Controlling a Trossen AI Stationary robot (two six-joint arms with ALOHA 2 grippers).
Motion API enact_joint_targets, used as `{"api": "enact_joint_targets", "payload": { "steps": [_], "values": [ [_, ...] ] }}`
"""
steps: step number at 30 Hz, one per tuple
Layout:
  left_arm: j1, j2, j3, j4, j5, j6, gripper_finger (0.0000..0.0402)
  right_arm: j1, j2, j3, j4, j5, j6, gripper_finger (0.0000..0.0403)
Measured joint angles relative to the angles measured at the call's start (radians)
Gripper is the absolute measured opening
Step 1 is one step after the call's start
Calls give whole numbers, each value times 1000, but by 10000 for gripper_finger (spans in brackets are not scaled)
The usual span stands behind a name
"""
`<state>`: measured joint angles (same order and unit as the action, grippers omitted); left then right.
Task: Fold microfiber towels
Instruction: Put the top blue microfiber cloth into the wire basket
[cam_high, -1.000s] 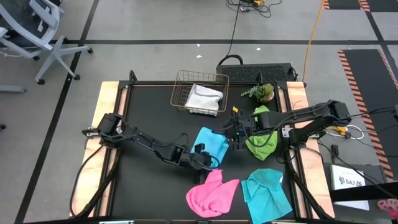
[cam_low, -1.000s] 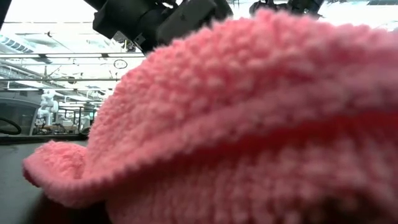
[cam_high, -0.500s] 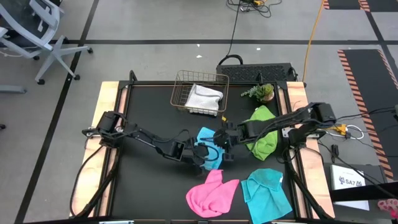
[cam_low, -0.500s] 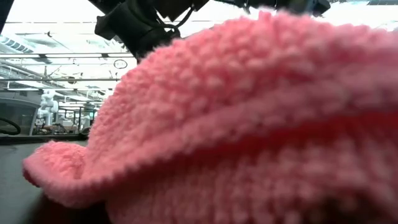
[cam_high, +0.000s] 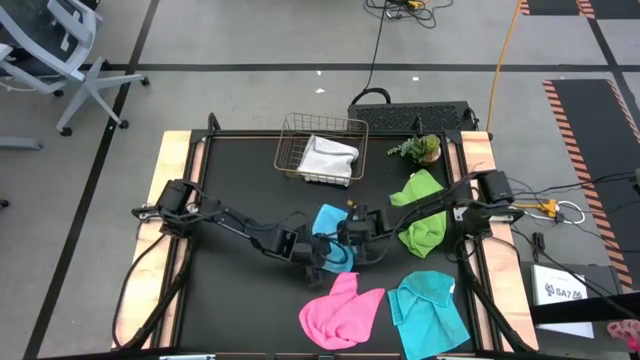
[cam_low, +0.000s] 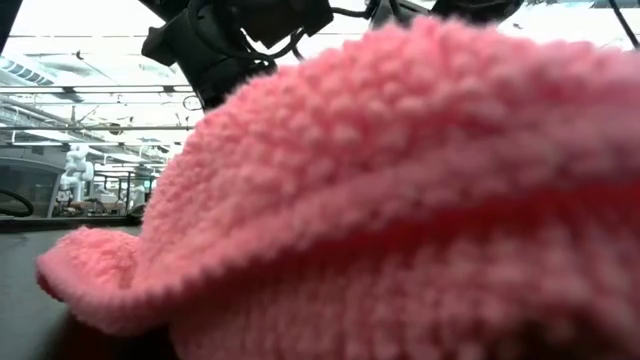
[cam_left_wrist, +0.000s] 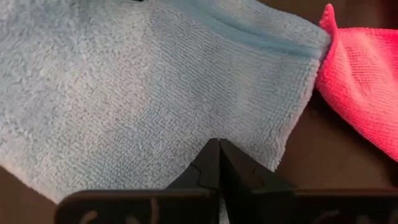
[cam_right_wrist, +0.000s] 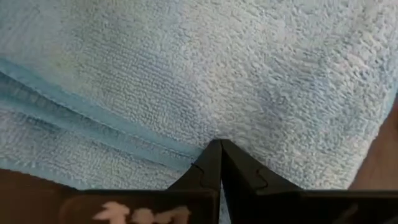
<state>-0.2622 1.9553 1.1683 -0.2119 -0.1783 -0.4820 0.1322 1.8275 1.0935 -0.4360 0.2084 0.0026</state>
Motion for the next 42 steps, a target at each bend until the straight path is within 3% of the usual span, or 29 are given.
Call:
{"api": "enact_joint_targets", "payload": {
  "steps": [9,16,23,29,34,42],
  "values": [
    [-1,0,0,53,-3,2,14,-100,-2,-2,68,34,-246,0],
    [8,0,0,122,-29,-4,8,-128,-43,0,82,26,-243,0],
    [9,-65,0,86,-122,-141,3,-76,-227,12,15,-46,-27,0],
    [26,-120,0,-169,-232,-452,15,-55,-299,12,-61,-56,187,18],
    [66,-119,-2,-364,-180,-680,16,-51,-287,-15,-55,-63,330,69],
    [112,-119,-1,-277,-47,-681,22,-54,-287,-177,111,-82,569,163]
  ]
}}
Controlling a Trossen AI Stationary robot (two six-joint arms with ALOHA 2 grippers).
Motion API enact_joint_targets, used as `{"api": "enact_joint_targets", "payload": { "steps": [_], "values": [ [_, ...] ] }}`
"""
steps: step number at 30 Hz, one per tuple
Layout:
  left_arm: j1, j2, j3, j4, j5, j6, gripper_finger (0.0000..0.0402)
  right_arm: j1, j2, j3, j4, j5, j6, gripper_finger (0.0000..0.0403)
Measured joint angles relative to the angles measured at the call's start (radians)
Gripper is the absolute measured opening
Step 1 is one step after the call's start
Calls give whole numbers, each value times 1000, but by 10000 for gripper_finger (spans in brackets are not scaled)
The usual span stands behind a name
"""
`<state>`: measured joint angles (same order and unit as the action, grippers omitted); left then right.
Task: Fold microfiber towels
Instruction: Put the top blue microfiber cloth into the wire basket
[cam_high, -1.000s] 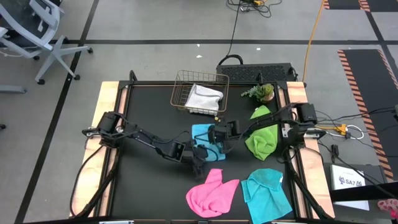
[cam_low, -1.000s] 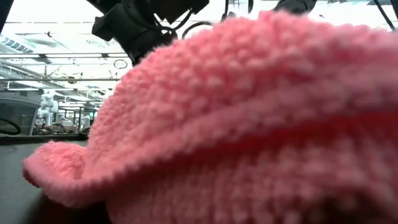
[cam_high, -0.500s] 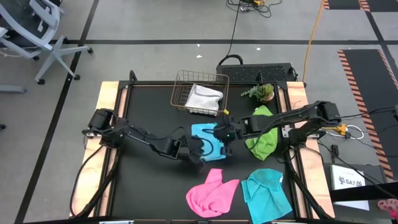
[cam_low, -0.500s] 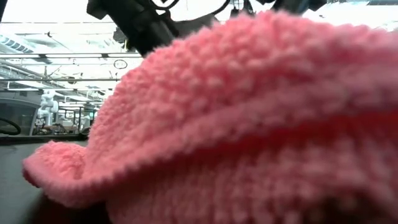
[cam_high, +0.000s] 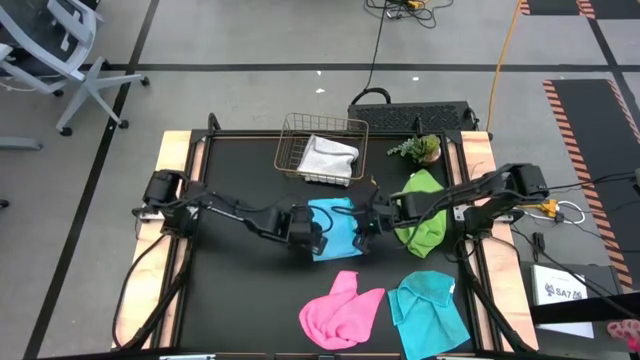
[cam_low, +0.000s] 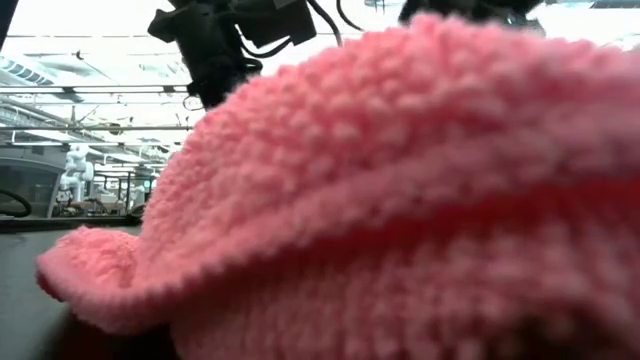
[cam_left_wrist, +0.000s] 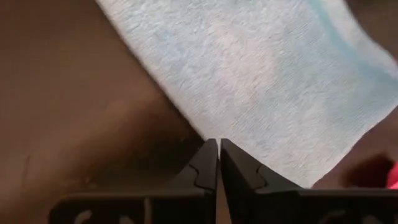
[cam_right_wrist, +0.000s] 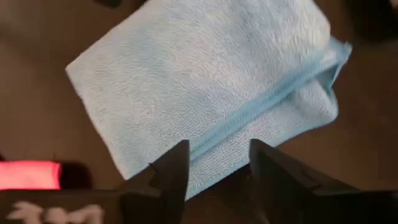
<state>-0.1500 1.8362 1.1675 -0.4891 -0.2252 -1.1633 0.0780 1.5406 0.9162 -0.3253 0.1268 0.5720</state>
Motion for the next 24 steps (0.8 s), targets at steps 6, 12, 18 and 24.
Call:
{"api": "enact_joint_targets", "payload": {
  "steps": [6,12,18,24],
  "values": [
    [37,0,0,38,9,20,61,0,0,-80,82,1,41,195],
    [58,4,0,39,59,-13,111,-21,0,-119,99,4,19,195],
    [57,5,0,36,70,-54,146,-46,0,-124,160,3,-39,200],
    [57,21,2,32,53,-89,164,-55,0,-124,178,2,-106,200]
  ]
}}
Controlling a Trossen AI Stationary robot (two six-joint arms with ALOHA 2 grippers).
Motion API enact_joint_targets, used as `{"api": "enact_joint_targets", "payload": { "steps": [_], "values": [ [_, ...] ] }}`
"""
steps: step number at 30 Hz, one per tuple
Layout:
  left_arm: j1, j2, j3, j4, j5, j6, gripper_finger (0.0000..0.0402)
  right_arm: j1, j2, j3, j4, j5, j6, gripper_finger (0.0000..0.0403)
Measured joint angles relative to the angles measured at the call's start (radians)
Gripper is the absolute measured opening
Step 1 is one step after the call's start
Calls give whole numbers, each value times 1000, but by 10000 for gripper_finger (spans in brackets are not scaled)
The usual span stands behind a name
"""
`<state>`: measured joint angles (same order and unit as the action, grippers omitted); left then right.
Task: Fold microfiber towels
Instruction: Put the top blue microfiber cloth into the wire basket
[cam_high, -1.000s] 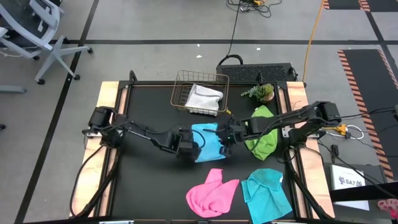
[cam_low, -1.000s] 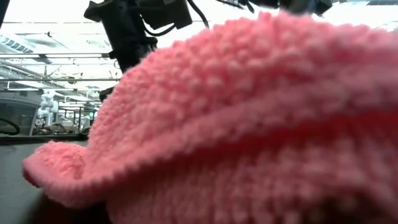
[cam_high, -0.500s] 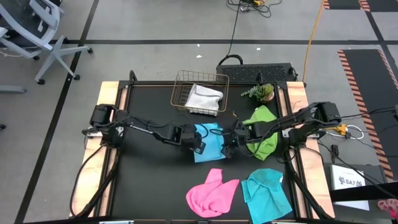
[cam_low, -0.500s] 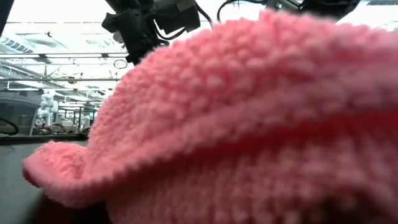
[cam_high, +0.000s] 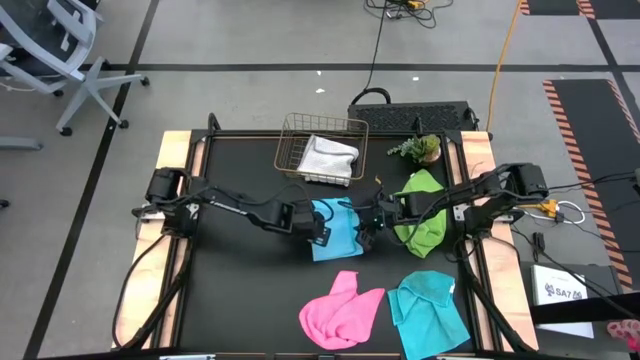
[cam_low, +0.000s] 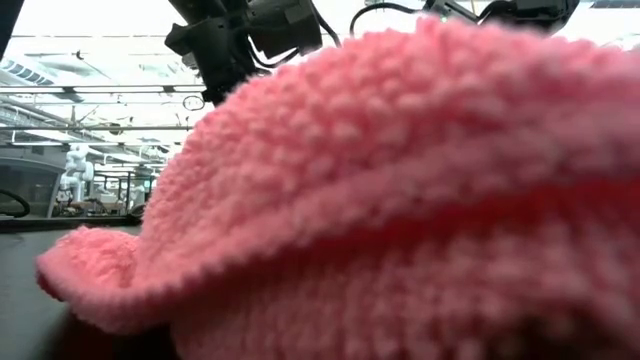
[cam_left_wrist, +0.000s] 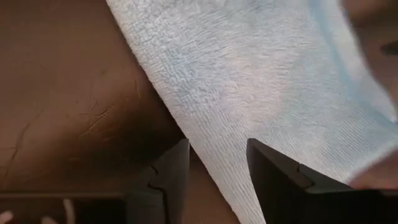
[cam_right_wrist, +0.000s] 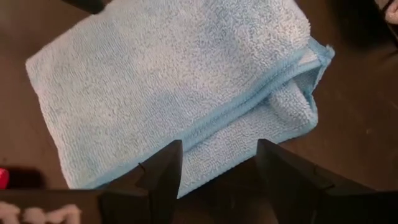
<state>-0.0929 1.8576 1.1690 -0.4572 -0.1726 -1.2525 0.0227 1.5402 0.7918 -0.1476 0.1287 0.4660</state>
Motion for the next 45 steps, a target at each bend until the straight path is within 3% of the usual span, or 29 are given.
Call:
{"api": "enact_joint_targets", "payload": {
  "steps": [10,19,37,41,45],
  "values": [
    [20,66,1,65,35,-64,169,-12,0,-20,-32,-2,-41,201],
    [38,68,0,91,49,-41,168,-54,0,-93,91,-4,0,201],
    [44,72,-1,152,18,19,167,-55,0,-99,129,-8,1,201],
    [47,73,-1,150,18,19,142,-55,0,-99,129,-20,1,198],
    [47,85,-1,147,16,35,86,-54,0,-99,129,-33,-2,197]
  ]
}}
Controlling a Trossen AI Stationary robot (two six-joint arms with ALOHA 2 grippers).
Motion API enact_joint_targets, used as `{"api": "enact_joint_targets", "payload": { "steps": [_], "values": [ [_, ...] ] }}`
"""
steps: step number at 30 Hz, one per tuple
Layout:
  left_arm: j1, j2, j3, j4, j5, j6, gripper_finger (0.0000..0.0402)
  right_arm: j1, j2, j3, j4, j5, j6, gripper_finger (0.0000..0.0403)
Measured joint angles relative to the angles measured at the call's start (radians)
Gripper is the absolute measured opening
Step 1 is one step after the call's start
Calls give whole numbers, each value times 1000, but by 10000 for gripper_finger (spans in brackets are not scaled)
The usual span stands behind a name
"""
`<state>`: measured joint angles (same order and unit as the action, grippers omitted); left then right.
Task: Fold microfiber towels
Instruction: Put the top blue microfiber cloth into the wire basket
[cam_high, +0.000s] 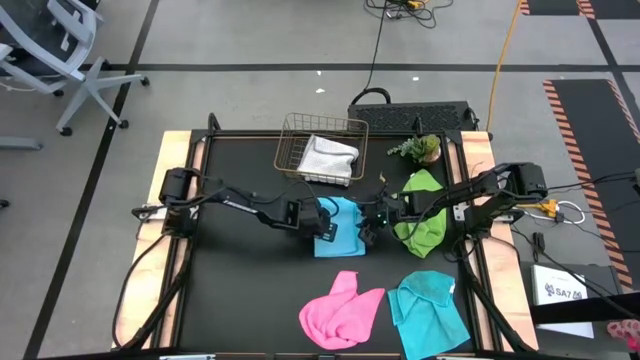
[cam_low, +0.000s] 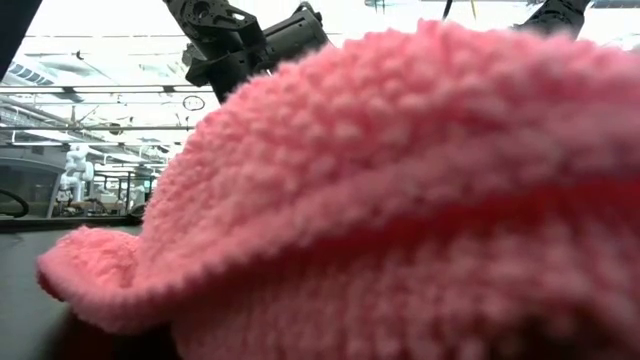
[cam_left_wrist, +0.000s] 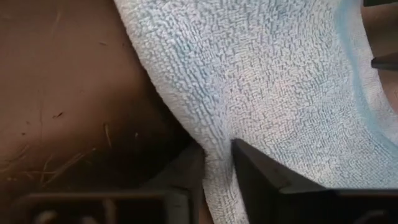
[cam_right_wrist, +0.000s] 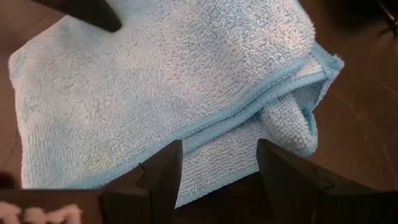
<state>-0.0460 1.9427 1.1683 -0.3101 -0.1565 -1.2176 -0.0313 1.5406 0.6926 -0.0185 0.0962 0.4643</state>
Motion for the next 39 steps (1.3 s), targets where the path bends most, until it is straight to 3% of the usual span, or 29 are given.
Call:
{"api": "enact_joint_targets", "payload": {
  "steps": [3,5,11,20,28,39],
  "values": [
    [0,7,0,-3,-3,29,29,0,0,0,0,-20,-6,197],
    [1,8,0,-3,-5,43,11,0,0,0,-2,-23,-6,192],
    [16,7,0,-2,-5,82,6,0,-36,0,-19,-71,-3,139],
    [33,-50,-2,6,-9,125,3,0,-207,0,-34,-84,21,60],
    [16,-239,-2,29,-30,206,1,0,-363,1,-46,-73,18,35],
    [35,-576,0,91,-272,477,0,-1,-437,0,-71,-41,13,34]
  ]
}}
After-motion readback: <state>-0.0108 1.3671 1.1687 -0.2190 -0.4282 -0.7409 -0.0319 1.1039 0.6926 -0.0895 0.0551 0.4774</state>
